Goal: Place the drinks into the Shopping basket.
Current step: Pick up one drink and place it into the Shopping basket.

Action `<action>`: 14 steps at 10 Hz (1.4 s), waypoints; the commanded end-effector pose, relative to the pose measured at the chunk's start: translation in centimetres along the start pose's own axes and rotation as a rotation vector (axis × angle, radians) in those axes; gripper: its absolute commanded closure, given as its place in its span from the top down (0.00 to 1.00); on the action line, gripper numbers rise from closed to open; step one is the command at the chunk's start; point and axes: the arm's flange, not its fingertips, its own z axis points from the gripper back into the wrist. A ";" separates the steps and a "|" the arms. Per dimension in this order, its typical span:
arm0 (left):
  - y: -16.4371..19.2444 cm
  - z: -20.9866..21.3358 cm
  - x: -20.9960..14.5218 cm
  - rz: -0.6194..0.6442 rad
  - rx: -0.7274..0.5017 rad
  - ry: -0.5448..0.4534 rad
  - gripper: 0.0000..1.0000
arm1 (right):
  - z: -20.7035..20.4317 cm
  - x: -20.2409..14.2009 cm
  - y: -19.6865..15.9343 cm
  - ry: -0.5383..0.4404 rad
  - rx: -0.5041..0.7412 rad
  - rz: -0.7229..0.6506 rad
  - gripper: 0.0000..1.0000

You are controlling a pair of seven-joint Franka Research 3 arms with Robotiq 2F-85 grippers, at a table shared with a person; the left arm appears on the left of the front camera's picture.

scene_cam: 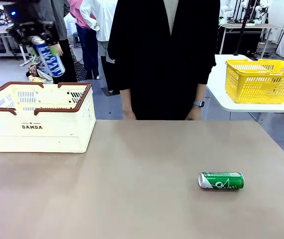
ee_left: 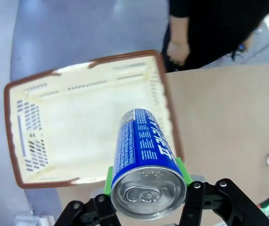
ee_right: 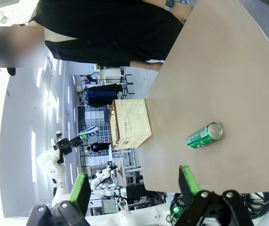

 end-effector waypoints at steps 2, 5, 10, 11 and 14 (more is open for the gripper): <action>2.7 -8.0 0.7 0.087 -0.031 0.134 0.00 | -0.1 0.1 0.3 -0.009 0.026 0.026 1.00; 3.7 -16.8 -0.7 0.115 0.003 0.209 0.00 | -0.1 0.1 0.3 -0.009 0.026 0.026 1.00; 5.3 -25.1 -3.1 0.131 -0.032 0.291 0.00 | -0.1 0.1 0.3 -0.009 0.026 0.026 1.00; 5.3 -25.3 -3.1 0.133 -0.033 0.296 0.00 | -0.1 0.1 0.3 -0.009 0.026 0.026 1.00; 5.0 -24.7 -2.8 0.132 -0.017 0.293 1.00 | -0.1 0.1 0.3 -0.009 0.026 0.026 1.00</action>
